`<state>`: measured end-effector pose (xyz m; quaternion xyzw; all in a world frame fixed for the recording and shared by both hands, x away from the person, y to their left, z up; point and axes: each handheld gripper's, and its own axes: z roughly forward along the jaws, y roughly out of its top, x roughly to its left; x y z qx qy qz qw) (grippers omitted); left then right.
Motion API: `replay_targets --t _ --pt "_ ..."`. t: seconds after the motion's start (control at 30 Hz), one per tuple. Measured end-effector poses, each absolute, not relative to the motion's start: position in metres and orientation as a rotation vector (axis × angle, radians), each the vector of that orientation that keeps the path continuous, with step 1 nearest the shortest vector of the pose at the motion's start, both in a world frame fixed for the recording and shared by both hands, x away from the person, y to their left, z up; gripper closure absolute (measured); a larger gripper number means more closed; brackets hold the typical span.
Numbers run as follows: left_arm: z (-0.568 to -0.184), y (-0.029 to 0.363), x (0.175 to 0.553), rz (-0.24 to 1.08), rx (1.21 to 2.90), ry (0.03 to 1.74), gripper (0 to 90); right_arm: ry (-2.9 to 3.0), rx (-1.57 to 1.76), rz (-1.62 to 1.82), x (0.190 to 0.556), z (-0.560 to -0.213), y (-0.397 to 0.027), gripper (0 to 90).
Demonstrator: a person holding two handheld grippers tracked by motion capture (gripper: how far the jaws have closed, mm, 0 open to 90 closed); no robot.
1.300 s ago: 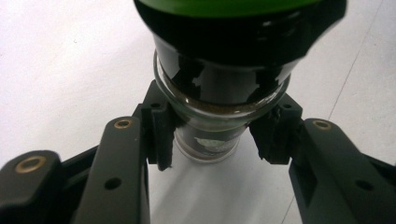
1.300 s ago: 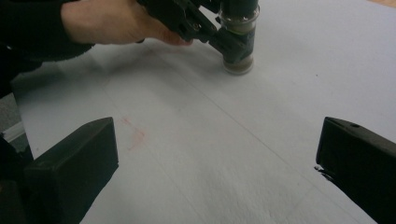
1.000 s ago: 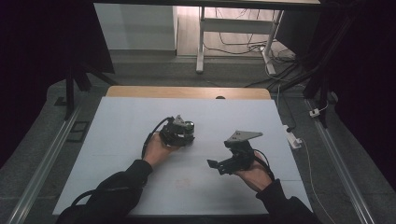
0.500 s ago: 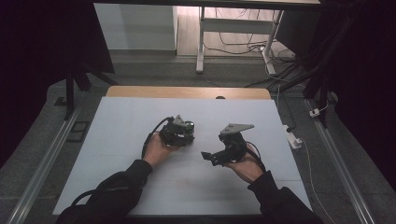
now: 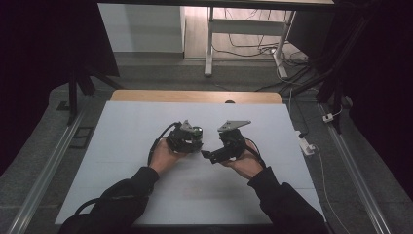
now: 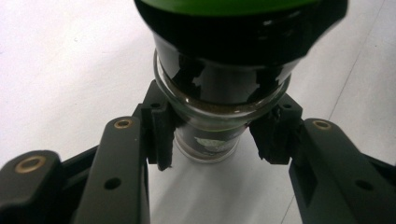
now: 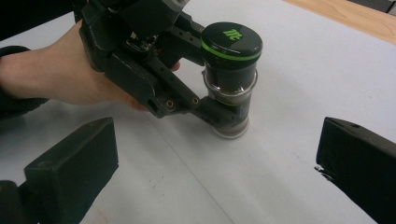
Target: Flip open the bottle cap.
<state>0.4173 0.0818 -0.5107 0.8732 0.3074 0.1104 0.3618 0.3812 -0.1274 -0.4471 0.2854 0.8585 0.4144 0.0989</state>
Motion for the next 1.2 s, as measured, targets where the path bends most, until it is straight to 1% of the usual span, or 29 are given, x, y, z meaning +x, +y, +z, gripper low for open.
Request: replay_targets --t 0.37,0.47,0.5,0.53,0.6,0.63,0.67,0.7,0.73,0.77,0.87,0.9,0.93,0.97,1.0,1.03,1.2 --pt "-0.511 0.082 0.417 0.285 2.250 0.793 53.9 2.552 0.847 1.189 0.397 -0.456 -0.113 0.0" --pt "-0.510 0.082 0.417 0.286 2.252 0.792 53.9 2.558 0.848 1.189 0.400 -0.456 -0.111 5.7" --pt "-0.510 0.082 0.417 0.285 2.252 0.792 53.8 2.558 0.834 1.187 0.400 -0.455 -0.111 12.5" --pt "-0.510 0.081 0.417 0.286 2.253 0.794 53.8 2.558 0.834 1.187 0.400 -0.455 -0.111 12.5" --pt "-0.510 0.081 0.417 0.287 2.252 0.795 53.8 2.561 0.818 1.196 0.401 -0.453 -0.112 21.7" --pt "-0.510 0.081 0.417 0.287 2.252 0.795 53.9 2.559 0.816 1.207 0.401 -0.452 -0.113 27.4" --pt "-0.510 0.081 0.417 0.287 2.252 0.795 53.8 2.565 0.807 1.219 0.401 -0.450 -0.114 39.4" --pt "-0.510 0.081 0.417 0.287 2.252 0.795 53.8 2.575 0.797 1.227 0.402 -0.449 -0.114 45.5" --pt "-0.510 0.081 0.417 0.287 2.252 0.794 53.9 2.584 0.797 1.231 0.402 -0.448 -0.114 50.5" --pt "-0.510 0.081 0.417 0.287 2.252 0.794 53.9 2.584 0.797 1.231 0.402 -0.448 -0.114 50.5" --pt "-0.510 0.081 0.417 0.289 2.252 0.794 53.9 2.608 0.782 1.234 0.405 -0.447 -0.115 66.2" --pt "-0.510 0.081 0.417 0.290 2.251 0.795 53.9 2.616 0.762 1.238 0.406 -0.446 -0.115 76.5" --pt "-0.511 0.081 0.417 0.290 2.251 0.794 53.8 2.625 0.752 1.238 0.406 -0.446 -0.115 81.3" --pt "-0.511 0.081 0.417 0.290 2.251 0.795 53.8 2.625 0.752 1.238 0.406 -0.446 -0.115 81.3" --pt "-0.511 0.081 0.417 0.290 2.251 0.795 53.9 2.629 0.749 1.235 0.406 -0.446 -0.114 87.9" --pt "-0.511 0.081 0.417 0.290 2.251 0.795 53.8 2.637 0.745 1.235 0.406 -0.446 -0.114 90.0" --pt "-0.511 0.081 0.417 0.291 2.251 0.794 53.9 2.647 0.743 1.231 0.407 -0.445 -0.109 90.0"
